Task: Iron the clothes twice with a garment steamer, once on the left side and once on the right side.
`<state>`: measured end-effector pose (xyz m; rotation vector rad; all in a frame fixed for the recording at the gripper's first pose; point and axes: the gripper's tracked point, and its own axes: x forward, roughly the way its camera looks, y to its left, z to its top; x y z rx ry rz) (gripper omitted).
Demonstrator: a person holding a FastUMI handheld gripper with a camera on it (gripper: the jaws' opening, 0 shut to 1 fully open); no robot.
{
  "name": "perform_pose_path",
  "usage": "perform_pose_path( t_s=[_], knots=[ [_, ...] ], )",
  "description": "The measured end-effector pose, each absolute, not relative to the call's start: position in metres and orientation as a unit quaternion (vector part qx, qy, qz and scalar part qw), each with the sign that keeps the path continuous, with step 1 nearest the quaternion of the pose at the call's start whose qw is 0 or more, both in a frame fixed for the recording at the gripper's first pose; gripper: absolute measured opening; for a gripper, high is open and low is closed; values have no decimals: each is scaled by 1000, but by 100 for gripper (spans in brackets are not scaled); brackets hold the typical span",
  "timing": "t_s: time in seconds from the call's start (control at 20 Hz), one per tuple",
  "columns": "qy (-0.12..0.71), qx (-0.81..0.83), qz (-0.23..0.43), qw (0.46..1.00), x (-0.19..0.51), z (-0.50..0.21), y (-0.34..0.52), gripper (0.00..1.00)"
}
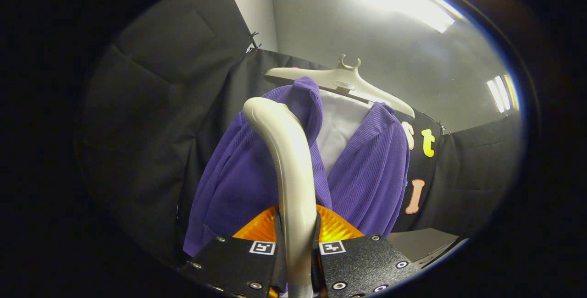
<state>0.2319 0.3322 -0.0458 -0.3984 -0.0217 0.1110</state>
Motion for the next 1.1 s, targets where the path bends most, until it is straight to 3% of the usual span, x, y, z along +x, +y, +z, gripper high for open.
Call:
perform_pose_path(
  t_s=[1.1],
  knots=[
    [171,-248,132,944,131,-241,283,20]
  ],
)
